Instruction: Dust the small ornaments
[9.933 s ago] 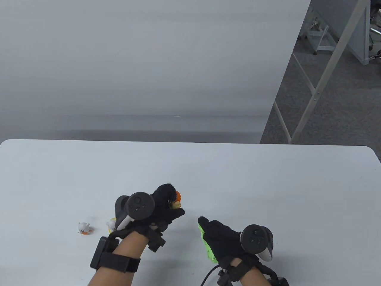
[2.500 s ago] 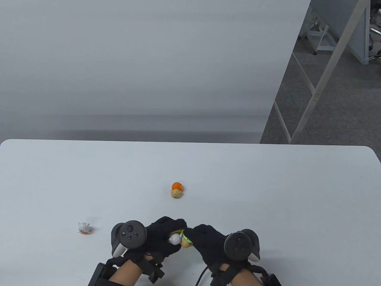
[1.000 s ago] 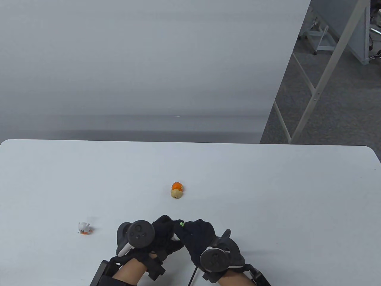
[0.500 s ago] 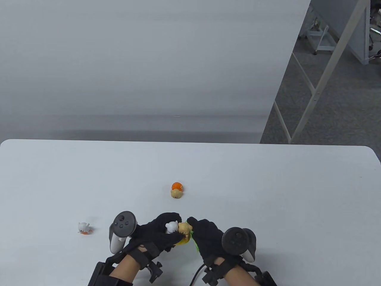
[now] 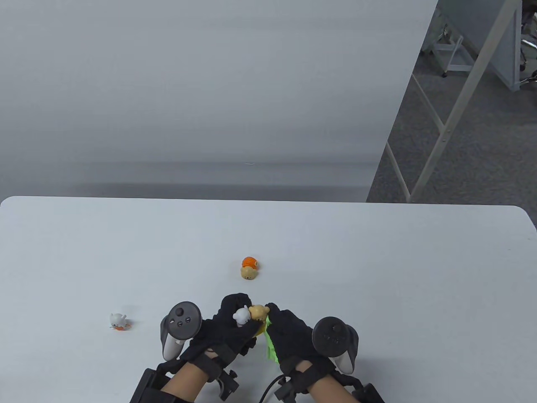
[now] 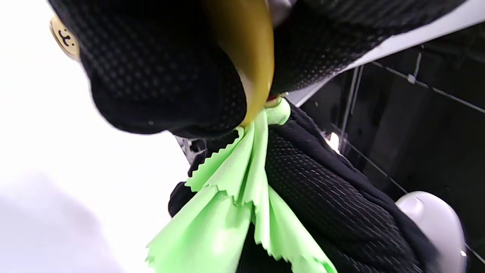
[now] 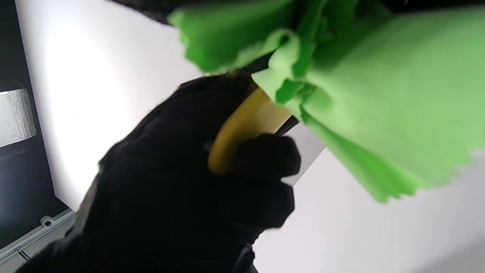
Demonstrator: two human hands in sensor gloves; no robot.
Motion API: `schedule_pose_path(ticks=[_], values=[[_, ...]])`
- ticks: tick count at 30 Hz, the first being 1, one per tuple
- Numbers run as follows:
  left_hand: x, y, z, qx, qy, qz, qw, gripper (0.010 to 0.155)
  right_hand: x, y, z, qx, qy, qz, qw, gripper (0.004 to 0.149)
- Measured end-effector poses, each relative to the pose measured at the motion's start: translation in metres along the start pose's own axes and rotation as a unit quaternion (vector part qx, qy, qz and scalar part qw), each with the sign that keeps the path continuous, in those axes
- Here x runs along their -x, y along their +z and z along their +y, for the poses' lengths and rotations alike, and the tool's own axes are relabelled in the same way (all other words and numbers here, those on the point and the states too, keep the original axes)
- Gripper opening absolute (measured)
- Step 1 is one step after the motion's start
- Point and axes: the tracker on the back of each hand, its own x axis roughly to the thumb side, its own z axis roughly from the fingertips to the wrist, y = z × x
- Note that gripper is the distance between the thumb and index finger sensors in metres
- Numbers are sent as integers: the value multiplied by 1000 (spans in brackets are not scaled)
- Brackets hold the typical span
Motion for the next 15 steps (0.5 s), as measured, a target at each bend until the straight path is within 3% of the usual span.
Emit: schedule_pose_path(ticks=[3, 5, 6, 7, 12, 15], values=[[-1, -1, -4, 50, 5, -28, 998, 93, 7, 1, -3, 9, -20, 15, 1000, 48], [-4, -5, -10, 169, 118, -61, 977, 81, 14, -1, -6, -10, -67, 33, 997, 58], [-5, -6, -11, 194, 157, -60, 967, 79, 15, -1, -6, -18, -72, 40, 996, 58], [-6, -5, -9, 195, 175, -50, 964, 77, 15, 0, -7, -13, -71, 39, 997, 56], [-9, -3, -11, 161, 109, -73, 978, 78, 10, 0, -1, -8, -72, 53, 996, 51], [-14, 0, -14, 126, 22, -93, 987, 82, 6, 0, 6, -10, -101, 54, 993, 50]])
